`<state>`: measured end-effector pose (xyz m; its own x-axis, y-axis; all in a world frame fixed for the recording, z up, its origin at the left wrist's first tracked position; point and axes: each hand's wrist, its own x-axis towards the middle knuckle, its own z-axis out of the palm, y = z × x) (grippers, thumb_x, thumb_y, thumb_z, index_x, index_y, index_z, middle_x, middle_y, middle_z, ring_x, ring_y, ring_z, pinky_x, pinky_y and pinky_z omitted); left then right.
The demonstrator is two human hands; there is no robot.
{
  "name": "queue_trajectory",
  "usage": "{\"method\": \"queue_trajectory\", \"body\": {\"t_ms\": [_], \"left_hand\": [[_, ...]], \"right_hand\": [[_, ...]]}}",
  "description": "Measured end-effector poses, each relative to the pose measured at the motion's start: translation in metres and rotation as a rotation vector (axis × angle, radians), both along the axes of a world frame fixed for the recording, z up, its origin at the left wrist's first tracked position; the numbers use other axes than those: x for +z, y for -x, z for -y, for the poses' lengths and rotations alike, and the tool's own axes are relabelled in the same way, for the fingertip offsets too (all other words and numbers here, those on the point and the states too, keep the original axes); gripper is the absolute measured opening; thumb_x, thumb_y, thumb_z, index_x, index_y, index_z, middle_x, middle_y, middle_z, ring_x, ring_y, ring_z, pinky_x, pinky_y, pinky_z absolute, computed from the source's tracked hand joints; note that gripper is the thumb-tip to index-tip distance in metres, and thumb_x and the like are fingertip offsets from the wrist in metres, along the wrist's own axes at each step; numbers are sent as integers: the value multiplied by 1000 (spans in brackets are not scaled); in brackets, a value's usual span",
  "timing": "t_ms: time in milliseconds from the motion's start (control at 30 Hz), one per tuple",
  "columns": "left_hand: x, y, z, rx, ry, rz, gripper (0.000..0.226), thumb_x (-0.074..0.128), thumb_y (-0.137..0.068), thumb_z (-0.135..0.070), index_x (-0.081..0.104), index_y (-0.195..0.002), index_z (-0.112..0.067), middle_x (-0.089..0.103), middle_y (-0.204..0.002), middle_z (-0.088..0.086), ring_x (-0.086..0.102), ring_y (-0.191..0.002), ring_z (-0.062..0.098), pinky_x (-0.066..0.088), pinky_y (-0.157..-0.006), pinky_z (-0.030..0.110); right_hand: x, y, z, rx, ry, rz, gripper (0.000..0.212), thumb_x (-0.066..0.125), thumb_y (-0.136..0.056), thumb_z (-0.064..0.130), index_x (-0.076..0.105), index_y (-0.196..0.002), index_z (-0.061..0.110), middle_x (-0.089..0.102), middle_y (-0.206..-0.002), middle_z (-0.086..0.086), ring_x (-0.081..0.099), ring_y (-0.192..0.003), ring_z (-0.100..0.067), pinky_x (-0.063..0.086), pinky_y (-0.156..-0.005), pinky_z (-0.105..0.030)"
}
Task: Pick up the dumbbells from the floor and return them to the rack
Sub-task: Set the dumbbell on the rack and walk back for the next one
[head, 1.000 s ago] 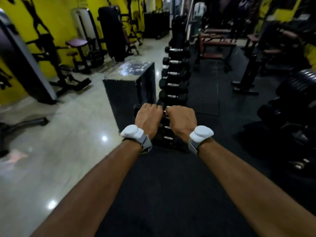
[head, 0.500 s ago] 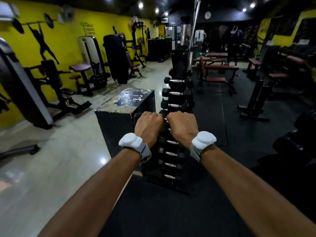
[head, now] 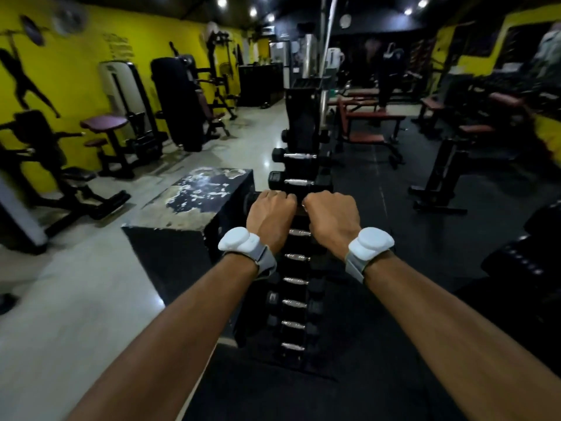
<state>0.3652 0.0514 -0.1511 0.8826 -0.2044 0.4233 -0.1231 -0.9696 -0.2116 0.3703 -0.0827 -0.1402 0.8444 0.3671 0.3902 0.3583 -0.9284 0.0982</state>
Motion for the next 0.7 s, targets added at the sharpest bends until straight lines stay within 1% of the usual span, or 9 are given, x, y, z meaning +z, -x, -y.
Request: {"method": "queue_trajectory", "body": {"t_ms": [133,267,333,400,500,533,633,667,700], "left_hand": [[5,-70,-9,-76,-36,-1,33,66,-86,-13,60,-118,-12,65,-115,9,59,-111,31,42,-92,35],[17,-145,-28,-147,-12,39,24,52,-95,-10,59,-117,-12,65,-115,9,59,-111,30,42,-92,35],[20,-173,-37,-186,-8,44,24,48,-97,-10,60,-117,-12,66,-115,10,59,-111,31,42,-92,35],[24,-200,-45,-209,4,52,24,48,-95,-9,61,-116,-11,66,-115,10,59,-111,32,42,-93,36],[28,-234,-53,-230,-10,51,26,56,-91,-7,62,-115,-12,67,-113,9,60,-108,31,43,-92,36],[28,-256,-56,-241,-23,57,26,57,-90,-7,62,-115,-13,67,-112,9,60,-106,30,43,-92,35],[26,-297,-60,-235,-5,43,24,55,-91,-7,61,-114,-13,66,-110,10,60,-105,30,41,-93,35],[27,-301,-59,-237,1,42,24,54,-91,-7,60,-114,-13,66,-110,10,59,-105,31,41,-94,35],[27,-320,-59,-228,-7,43,23,55,-91,-8,60,-114,-12,65,-111,11,59,-106,31,40,-95,36]], "right_hand": [[4,-59,-9,-86,26,8,18,55,-91,12,66,-103,21,70,-105,-8,67,-96,-34,36,-65,-36],[19,-123,-29,-157,-2,-1,16,57,-89,11,63,-102,19,69,-105,-9,66,-96,-35,37,-65,-37],[21,-150,-38,-179,-20,6,17,56,-88,10,63,-101,19,68,-105,-9,66,-96,-35,37,-65,-37],[21,-174,-45,-190,-27,35,19,56,-88,10,64,-102,19,69,-104,-8,66,-96,-35,37,-65,-37],[19,-205,-53,-204,-28,51,19,54,-90,9,66,-101,19,70,-103,-7,66,-94,-34,37,-64,-37],[21,-225,-56,-203,-28,61,18,54,-91,10,66,-101,18,70,-103,-8,66,-94,-34,37,-64,-37],[22,-266,-61,-211,-18,75,17,54,-92,12,66,-103,17,70,-104,-9,66,-97,-35,39,-67,-38],[22,-270,-59,-215,-14,85,17,54,-92,12,66,-103,18,70,-105,-8,66,-97,-34,38,-67,-38],[22,-291,-61,-205,-12,103,18,53,-92,12,66,-102,18,69,-105,-8,66,-98,-34,37,-66,-38]]}}
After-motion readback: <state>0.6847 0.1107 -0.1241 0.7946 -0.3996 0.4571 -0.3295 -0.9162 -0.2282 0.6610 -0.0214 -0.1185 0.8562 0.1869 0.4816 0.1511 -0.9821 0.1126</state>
